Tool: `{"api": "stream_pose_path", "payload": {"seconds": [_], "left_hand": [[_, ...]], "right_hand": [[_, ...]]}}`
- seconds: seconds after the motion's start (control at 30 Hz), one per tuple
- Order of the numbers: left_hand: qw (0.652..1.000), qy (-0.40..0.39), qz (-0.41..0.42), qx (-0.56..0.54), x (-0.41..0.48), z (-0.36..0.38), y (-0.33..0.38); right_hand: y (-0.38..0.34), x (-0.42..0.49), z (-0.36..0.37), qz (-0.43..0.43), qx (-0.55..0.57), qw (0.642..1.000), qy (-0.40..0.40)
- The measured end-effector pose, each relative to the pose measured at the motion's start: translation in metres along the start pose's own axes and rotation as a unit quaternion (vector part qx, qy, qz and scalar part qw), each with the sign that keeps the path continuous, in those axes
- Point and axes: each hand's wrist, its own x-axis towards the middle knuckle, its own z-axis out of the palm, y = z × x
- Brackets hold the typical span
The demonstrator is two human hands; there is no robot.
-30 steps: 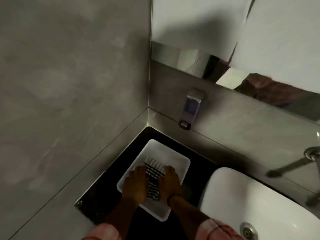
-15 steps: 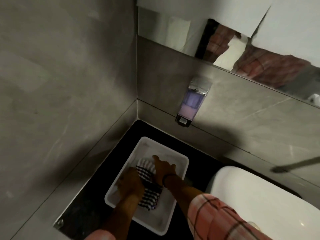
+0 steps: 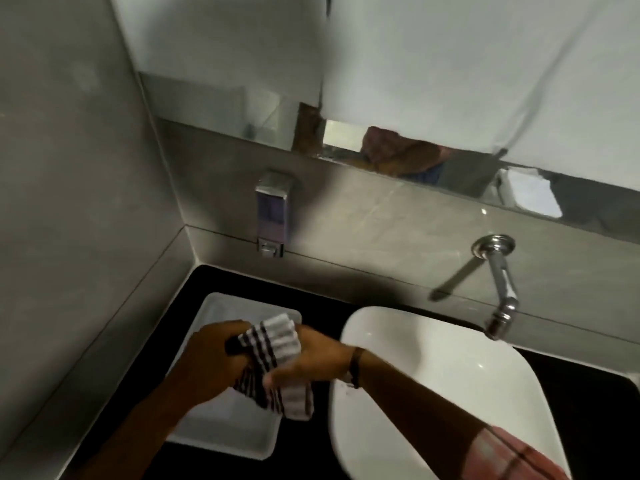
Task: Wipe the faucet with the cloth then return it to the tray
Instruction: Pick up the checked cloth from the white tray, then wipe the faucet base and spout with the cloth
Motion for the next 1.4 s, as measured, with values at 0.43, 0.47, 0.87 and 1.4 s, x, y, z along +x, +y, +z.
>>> {"api": "stream_pose_path", "payload": {"seconds": [0.43, 0.47, 0.87, 1.4], "left_hand": [[0.975, -0.018, 0.043, 0.218, 0.052, 0.221, 0.071], [0.968, -0.025, 0.045, 0.244, 0.054, 0.236, 0.068], [0.959, -0.021, 0.044, 0.278, 0.065, 0.261, 0.041], [0.958, 0.031, 0.057, 0.280, 0.069, 0.270, 0.025]], "right_hand": [[0.107, -0.284, -0.046, 0.145, 0.275, 0.890, 0.332], [0.109, -0.309, -0.060, 0.146, 0.287, 0.871, 0.371], [0.036, -0.272, -0.252, 0.033, 0.332, 0.748, 0.574], [0.049, -0.201, -0.260, 0.152, 0.094, 0.803, 0.569]]}}
